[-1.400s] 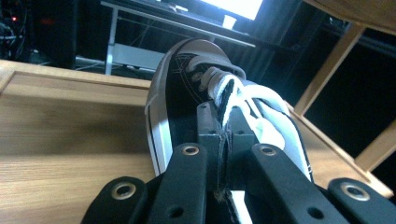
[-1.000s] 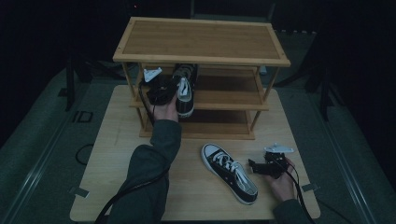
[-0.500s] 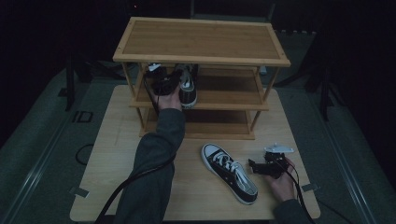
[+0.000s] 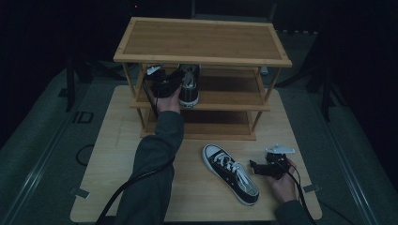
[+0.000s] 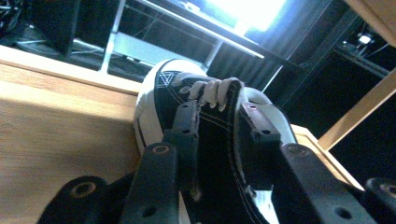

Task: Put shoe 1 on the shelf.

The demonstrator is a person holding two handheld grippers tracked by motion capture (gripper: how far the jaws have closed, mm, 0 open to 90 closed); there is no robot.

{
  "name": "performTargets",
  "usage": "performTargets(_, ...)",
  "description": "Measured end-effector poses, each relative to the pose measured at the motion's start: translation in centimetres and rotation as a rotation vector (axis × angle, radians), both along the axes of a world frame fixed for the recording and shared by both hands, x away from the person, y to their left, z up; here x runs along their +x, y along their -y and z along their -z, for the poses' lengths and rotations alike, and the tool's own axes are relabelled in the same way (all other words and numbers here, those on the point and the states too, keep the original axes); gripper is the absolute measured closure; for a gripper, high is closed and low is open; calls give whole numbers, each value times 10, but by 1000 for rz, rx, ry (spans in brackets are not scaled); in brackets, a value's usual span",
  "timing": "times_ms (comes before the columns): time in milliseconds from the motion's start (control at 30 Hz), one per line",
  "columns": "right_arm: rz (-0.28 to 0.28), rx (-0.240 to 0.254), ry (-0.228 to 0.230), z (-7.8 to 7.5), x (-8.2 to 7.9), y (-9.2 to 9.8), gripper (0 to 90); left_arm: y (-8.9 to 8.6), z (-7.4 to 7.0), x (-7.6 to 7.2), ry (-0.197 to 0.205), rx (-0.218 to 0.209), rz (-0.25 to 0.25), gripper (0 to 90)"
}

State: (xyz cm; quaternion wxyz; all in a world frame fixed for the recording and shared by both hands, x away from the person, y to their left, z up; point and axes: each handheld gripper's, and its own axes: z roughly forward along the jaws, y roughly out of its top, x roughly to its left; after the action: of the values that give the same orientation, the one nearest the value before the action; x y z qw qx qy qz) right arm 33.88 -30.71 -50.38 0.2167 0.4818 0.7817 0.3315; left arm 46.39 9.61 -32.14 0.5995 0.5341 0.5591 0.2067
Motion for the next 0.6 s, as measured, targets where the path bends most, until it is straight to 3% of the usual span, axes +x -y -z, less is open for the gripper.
performTargets(67,0,0,0,0,0,0,105,-1,-1,-5,15,1,13,659)
performTargets(100,0,0,0,0,0,0,105,-5,-1,-9,16,42,37,644)
performTargets(200,0,0,0,0,0,0,105,-5,-3,-17,40,17,26,616)
performTargets(400,0,1,0,0,0,0,105,-8,-5,-36,74,68,33,580)
performTargets(600,0,0,0,0,0,0,105,-12,-9,-46,94,84,29,549)
